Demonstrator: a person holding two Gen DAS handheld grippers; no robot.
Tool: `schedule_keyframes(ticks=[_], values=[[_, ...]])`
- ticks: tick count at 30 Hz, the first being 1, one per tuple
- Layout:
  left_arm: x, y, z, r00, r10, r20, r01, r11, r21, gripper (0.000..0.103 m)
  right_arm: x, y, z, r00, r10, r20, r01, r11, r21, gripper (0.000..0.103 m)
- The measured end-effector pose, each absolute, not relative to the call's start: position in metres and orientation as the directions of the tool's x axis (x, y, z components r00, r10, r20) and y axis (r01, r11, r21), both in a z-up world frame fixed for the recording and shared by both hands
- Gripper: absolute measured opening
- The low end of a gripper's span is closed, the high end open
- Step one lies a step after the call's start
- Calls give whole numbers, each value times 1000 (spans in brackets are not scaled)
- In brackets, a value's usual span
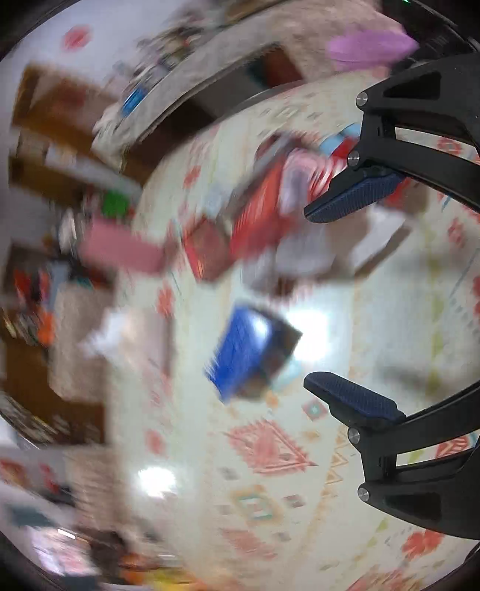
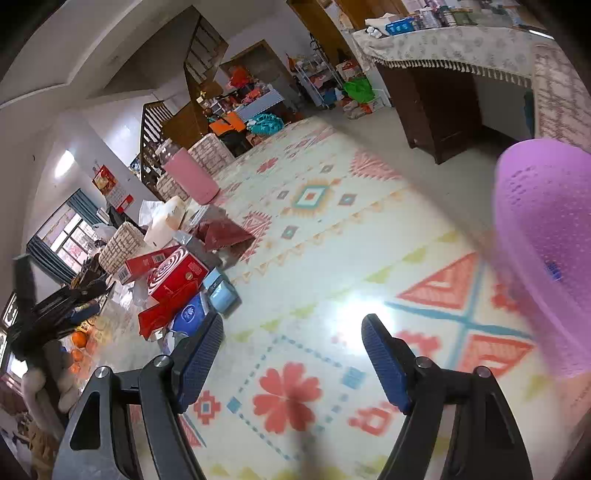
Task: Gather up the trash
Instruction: 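Return to the table and grasp the flattened blue box with the left tool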
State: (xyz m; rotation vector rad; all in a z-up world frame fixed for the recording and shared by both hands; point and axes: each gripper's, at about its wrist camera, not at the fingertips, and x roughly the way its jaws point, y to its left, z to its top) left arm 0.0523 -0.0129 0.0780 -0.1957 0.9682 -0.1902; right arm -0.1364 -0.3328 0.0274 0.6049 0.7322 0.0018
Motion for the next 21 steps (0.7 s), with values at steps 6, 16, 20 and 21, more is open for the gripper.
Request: schedule_keyframes(ticks=[6,16,20,21], values=[[108,32,39,468,-390,-793,-91,871,-482,82,-132,-323,29,748,187,-636,191,858,477,81],[158,6,27,441,-297,-847,-162,902,-400,83,-131,-324,28,744,195,-639,189,856,481,81],[166,-15,23,398,-183,-899,-138,957,-256,83,-130,-322,28,745,194,-638,181,862,473,81],[166,-20,22,393,-163,-905,-125,965,-229,83,-131,-321,28,745,194,-638,179,863,472,81]])
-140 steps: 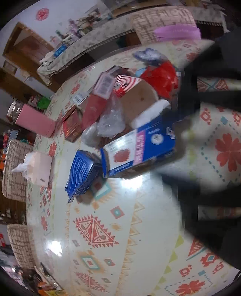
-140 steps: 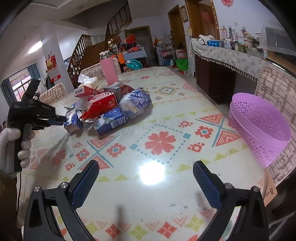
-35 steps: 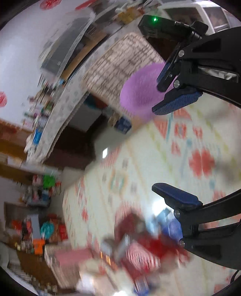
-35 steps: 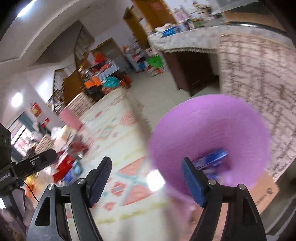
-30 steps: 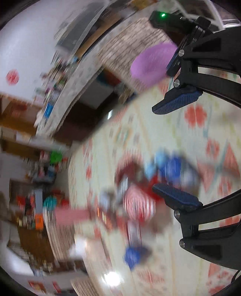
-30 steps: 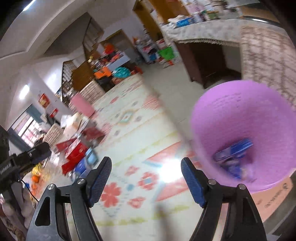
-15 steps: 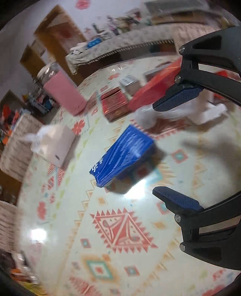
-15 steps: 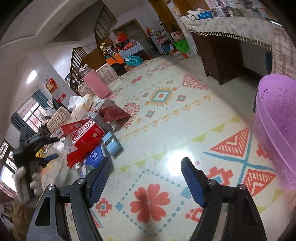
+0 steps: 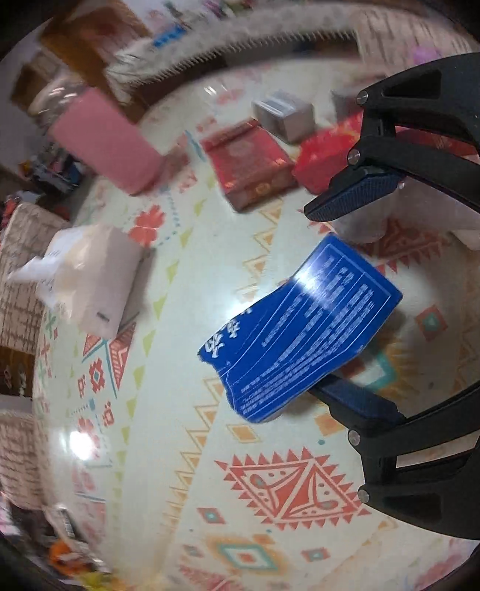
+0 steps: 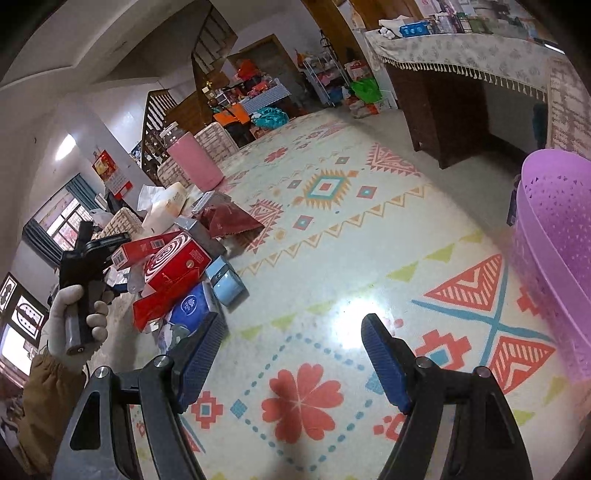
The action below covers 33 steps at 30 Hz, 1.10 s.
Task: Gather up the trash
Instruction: 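Return to the table and grasp the flattened blue box with the left tool, then grasp the red box with the right tool while the left tool holds the blue box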
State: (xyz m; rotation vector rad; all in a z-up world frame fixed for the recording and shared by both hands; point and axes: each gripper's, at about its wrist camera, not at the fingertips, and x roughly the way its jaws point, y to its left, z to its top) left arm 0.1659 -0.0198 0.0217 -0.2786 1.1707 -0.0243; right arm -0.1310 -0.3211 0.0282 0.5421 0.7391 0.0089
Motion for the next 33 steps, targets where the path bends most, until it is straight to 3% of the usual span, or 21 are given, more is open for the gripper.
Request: schedule_keyframes(ticks=[1,4,16,24,30,33], values=[[164,-25,21,391,-147,-909,-112,972,-206,82,-131,-321,28,745,195,-638,178,864,472,81],[155,-28,23,401,-108,-910,-98,982,-159,47,-131,-321,28,745,195,-637,177,863,472,81],[44,4,53,517,-304,-800,39,942,-333,47,-128,-314,29,738,185,-649,171,879,444,82],[36,0,58,594,-341,-729,127,934,-333,47,-104,-287,53,713,258,-652,96,885,455,82],[37,25,49,594,-327,-735,82,933,-349,47,-33,-226,100,649,369,-665,-51,894,446,82],[43,38,43,584,-314,-749,37,932,-362,47,11,-189,117,609,339,-717,-85,927,366,82]])
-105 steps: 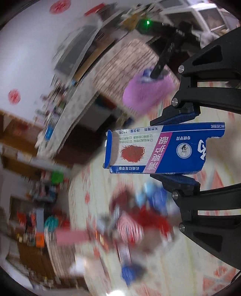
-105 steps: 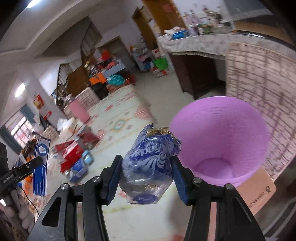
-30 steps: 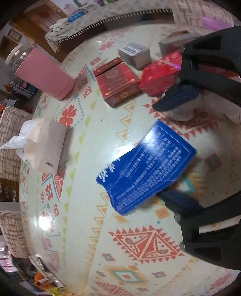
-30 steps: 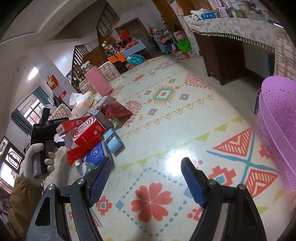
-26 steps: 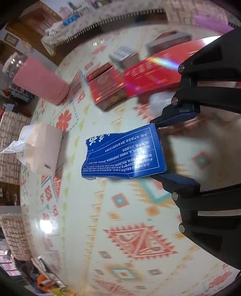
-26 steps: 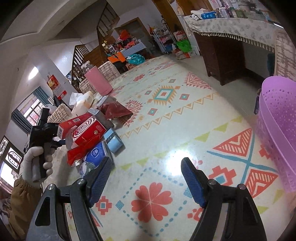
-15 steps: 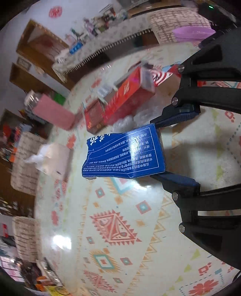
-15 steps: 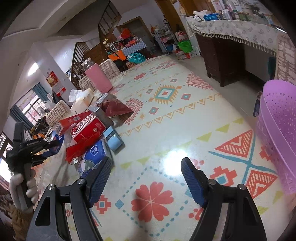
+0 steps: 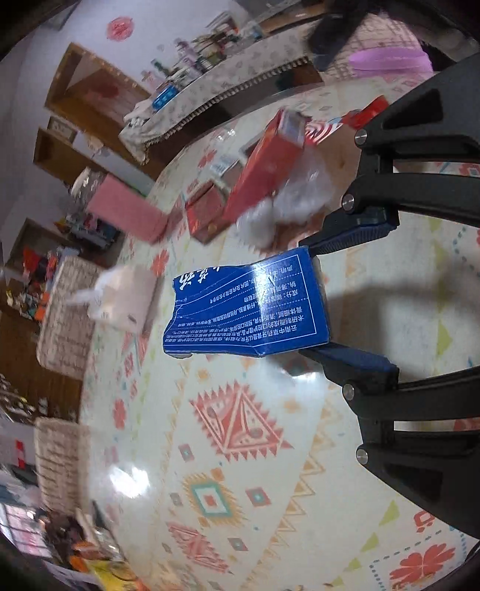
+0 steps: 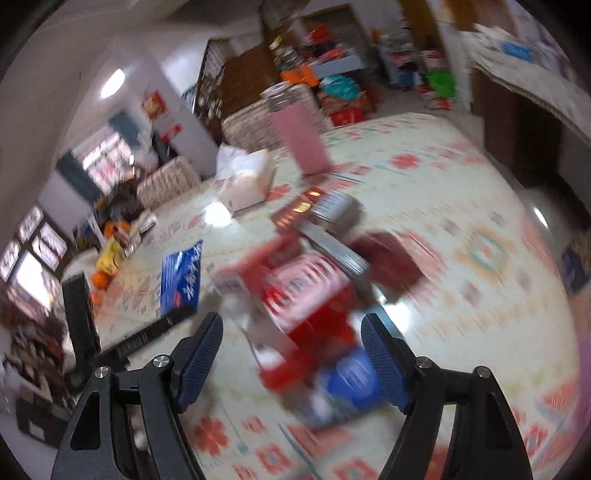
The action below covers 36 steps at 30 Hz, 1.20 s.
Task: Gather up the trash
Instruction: 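Grasp the red box with the right tool while the left tool holds the blue box, then carry both boxes over the pink basket and open both tools to drop them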
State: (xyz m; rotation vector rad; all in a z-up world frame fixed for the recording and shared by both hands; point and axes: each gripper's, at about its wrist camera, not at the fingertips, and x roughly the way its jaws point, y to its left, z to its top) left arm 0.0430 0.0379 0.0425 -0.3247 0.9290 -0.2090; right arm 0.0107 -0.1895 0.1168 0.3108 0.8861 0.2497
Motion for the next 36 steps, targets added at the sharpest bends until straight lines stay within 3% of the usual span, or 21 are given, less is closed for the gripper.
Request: schedule_keyframes(ticks=[9,10,12,13,18,28,36], values=[[53,56,36,563,-336,-755,-19,908,-418,47,115,-109,83,413,152,-898,-94,988,124,81],[53,55,36,562,-339,-754,-15,908,-419,47,117,-105,80,407,132,-904,-95,990,102,75],[52,55,37,561,-348,-751,-8,905,-425,47,121,-100,74,394,90,-915,-90,994,59,48],[52,54,37,562,-351,-749,-5,904,-427,47,120,-98,71,390,73,-918,-87,995,42,43],[51,56,39,568,-362,-739,-1,897,-441,47,100,-106,88,461,100,-882,-77,994,72,43],[44,48,40,577,-369,-728,40,904,-426,47,-40,-208,153,613,217,-760,-19,965,260,43],[24,9,52,566,-443,-695,191,891,-411,47,-222,-356,161,688,64,-723,230,926,301,43]])
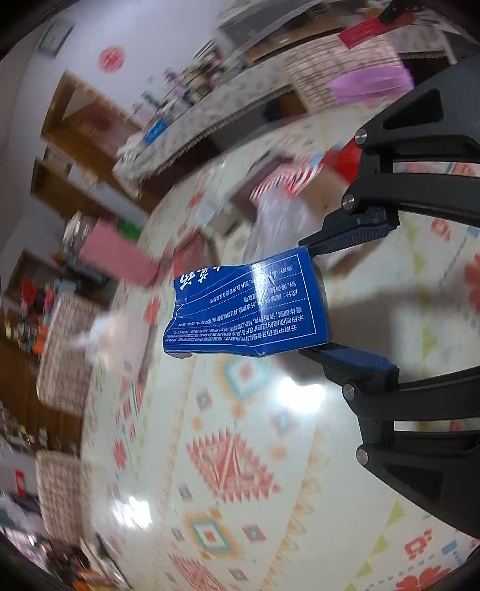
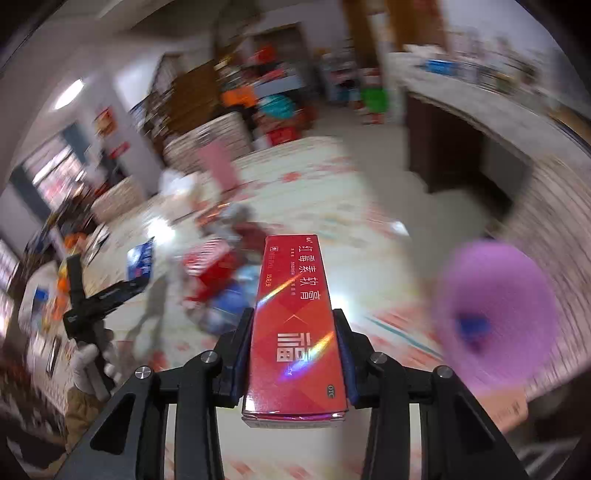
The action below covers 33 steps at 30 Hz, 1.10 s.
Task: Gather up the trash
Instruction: 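Carry both boxes over the pink basket and open both tools to drop them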
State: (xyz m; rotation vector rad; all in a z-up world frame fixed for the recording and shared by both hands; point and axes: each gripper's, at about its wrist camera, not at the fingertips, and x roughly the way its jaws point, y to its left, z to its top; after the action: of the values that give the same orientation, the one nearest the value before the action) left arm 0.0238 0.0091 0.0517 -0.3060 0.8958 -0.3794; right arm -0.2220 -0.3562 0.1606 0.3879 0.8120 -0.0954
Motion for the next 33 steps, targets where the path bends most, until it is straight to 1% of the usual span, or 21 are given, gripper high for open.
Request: schedule_keyframes(ticks=[5,9,12,15,18,22,26,29,33], values=[[0,-35,66,556,-464,-690,280,886,-370,47,-324,-438,151,702,-69,-708,408,855,322,43],[-26,-83,77,503,-519,-691,366,852,-374,47,-383,-486,144,698,-160,-698,509,796,327,43],[-46,-125,86,461,-554,-693,440,821,-364,47,-415,-515,135,696,-190,-692,546,766,340,43],[-63,-166,92,409,-592,-694,503,781,-370,47,-435,-537,123,700,-189,-689,562,742,367,43],[-76,-204,93,349,-625,-698,551,740,-386,47,-441,-551,111,706,-173,-686,561,728,394,43],[-87,-256,93,275,-644,-714,608,692,-390,47,-428,-571,88,728,-117,-676,535,713,454,44],[-96,-310,99,211,-672,-710,659,634,-405,47,-392,-581,72,772,-36,-635,473,698,537,44],[-103,-355,103,182,-672,-718,705,598,-380,47,-362,-585,67,802,10,-598,427,689,585,44],[-108,-413,104,138,-669,-730,749,553,-365,47,-327,-587,65,822,14,-570,404,691,600,44]])
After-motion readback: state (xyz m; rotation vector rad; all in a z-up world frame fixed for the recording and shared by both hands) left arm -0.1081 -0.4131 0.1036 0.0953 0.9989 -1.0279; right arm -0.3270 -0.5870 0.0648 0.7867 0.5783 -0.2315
